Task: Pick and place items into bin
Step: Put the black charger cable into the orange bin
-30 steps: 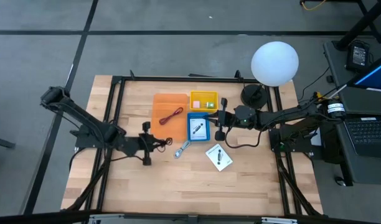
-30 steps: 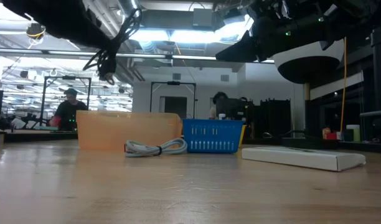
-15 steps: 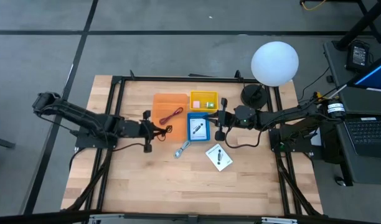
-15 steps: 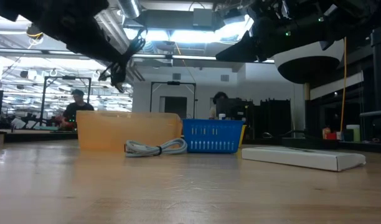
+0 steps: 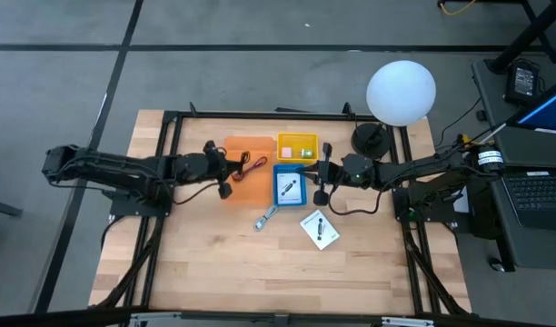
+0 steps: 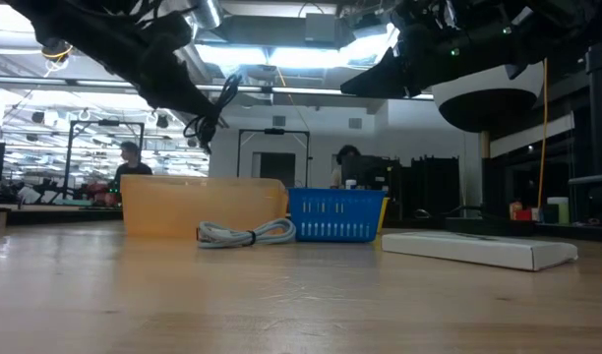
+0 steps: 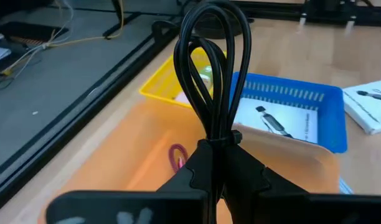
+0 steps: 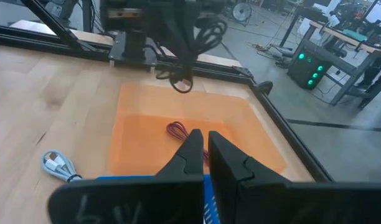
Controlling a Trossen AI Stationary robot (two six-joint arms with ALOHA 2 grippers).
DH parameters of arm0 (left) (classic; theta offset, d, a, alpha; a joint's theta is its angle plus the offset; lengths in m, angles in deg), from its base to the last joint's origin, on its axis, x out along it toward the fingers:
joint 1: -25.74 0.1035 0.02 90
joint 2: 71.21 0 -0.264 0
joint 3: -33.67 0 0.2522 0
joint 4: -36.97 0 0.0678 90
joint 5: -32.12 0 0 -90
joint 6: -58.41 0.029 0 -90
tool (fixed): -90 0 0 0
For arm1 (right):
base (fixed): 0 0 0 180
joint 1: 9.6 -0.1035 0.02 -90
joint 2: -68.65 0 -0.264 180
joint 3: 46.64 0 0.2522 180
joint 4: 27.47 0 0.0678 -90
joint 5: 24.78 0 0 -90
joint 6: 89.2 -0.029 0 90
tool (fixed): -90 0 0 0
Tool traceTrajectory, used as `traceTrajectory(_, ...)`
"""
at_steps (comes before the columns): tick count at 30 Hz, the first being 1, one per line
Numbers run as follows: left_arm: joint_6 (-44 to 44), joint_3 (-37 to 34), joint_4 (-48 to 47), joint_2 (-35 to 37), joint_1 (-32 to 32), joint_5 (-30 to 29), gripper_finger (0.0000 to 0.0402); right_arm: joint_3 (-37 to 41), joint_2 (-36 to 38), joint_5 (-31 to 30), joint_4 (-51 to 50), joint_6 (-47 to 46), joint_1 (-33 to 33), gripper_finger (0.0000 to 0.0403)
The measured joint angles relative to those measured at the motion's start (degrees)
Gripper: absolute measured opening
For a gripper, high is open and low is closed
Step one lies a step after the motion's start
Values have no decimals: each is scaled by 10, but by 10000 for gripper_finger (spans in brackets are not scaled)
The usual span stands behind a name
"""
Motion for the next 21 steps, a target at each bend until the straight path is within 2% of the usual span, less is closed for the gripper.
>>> traceTrajectory(6, -34, 0, 0, 0, 23, 26, 16, 0, 0, 0, 0, 1, 0, 7)
traceTrajectory(11, -100, 23, -21, -18, 51, 83, 17, 0, 0, 0, 0, 1, 0, 7)
traceTrajectory(15, -143, 75, -119, -60, 67, 100, 17, 0, 0, -1, 0, 1, 0, 7)
traceTrajectory(21, -150, 179, -259, -148, 86, 106, 17, 0, 0, -1, 0, 1, 0, 7)
